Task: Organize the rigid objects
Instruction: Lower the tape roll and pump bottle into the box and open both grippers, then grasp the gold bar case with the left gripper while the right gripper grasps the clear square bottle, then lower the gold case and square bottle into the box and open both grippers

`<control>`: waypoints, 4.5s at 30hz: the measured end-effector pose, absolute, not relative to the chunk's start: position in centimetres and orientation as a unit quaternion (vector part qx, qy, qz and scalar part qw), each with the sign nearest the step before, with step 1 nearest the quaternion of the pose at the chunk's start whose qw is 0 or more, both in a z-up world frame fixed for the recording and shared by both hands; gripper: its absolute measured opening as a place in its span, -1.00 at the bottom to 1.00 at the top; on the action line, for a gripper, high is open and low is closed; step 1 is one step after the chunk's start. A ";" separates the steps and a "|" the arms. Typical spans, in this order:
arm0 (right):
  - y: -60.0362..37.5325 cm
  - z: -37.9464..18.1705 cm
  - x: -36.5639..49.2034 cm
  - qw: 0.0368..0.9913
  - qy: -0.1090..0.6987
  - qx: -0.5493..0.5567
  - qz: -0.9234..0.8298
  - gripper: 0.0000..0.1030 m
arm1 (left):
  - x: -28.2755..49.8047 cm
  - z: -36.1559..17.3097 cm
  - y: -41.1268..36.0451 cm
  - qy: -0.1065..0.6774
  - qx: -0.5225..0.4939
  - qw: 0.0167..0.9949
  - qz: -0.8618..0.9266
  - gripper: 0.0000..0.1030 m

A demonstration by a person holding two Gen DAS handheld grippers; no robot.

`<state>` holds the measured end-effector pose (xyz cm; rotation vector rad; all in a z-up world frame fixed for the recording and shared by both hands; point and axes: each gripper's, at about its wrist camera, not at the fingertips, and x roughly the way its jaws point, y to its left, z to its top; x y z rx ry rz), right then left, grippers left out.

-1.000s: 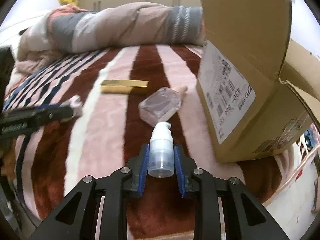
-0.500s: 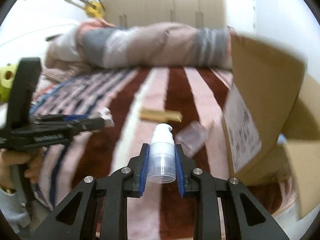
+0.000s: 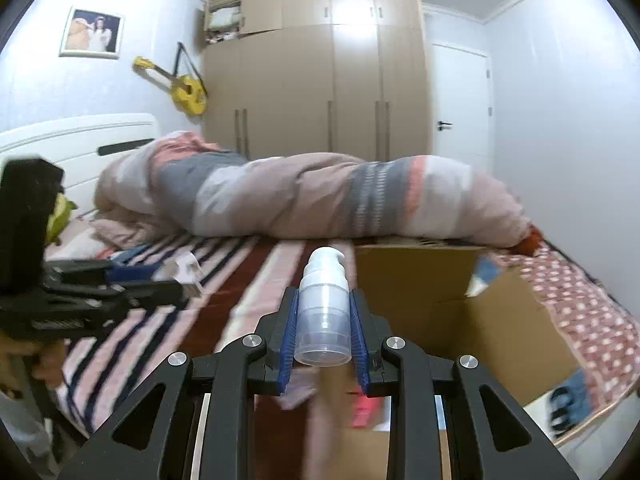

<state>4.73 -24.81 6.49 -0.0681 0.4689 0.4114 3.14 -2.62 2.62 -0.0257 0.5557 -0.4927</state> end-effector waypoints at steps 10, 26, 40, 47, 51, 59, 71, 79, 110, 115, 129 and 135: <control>-33.0 4.1 8.8 0.943 0.294 -0.044 0.152 -0.61 | 8.1 4.3 -14.4 0.289 0.050 0.906 -0.307 -0.25; -35.5 1.4 10.9 0.936 0.312 -0.033 0.159 -0.59 | 12.2 1.2 -18.6 0.341 0.092 0.889 -0.291 -0.25; -34.2 3.2 9.6 0.936 0.306 -0.045 0.167 -0.58 | 10.0 3.7 -13.8 0.300 0.060 0.916 -0.259 0.06; -30.7 6.4 7.1 0.939 0.268 -0.039 0.213 -0.58 | 8.0 3.4 -6.5 0.289 0.039 0.938 -0.188 0.13; -26.8 7.6 5.7 0.931 0.258 -0.048 0.252 -0.58 | 7.4 1.3 -2.1 0.298 0.025 0.942 -0.152 0.15; -17.8 5.1 4.6 0.900 0.301 -0.083 0.305 -0.58 | 9.1 -4.8 3.7 0.339 0.001 0.931 -0.133 0.16; -15.0 -6.9 7.4 0.890 0.412 -0.081 0.178 -0.29 | 15.1 -13.2 2.2 0.395 -0.010 0.884 -0.251 0.16; -15.5 -9.5 9.0 0.888 0.426 -0.090 0.146 -0.19 | 14.5 -14.6 1.3 0.418 0.003 0.859 -0.295 -0.25; -15.7 -9.7 9.0 0.875 0.436 -0.091 0.188 -0.28 | 9.5 -15.2 1.7 0.427 -0.019 0.880 -0.208 -0.70; -15.7 -10.2 10.1 0.872 0.447 -0.077 0.185 -0.31 | 10.7 -15.7 1.4 0.427 -0.044 0.881 -0.198 -0.70; -15.5 -6.5 8.4 0.885 0.394 -0.081 0.236 -0.47 | 8.3 -11.6 2.9 0.388 -0.046 0.904 -0.174 -0.70; -15.3 -1.4 6.4 0.894 0.342 -0.076 0.278 -0.47 | 5.6 -6.1 3.9 0.340 -0.037 0.926 -0.160 -0.71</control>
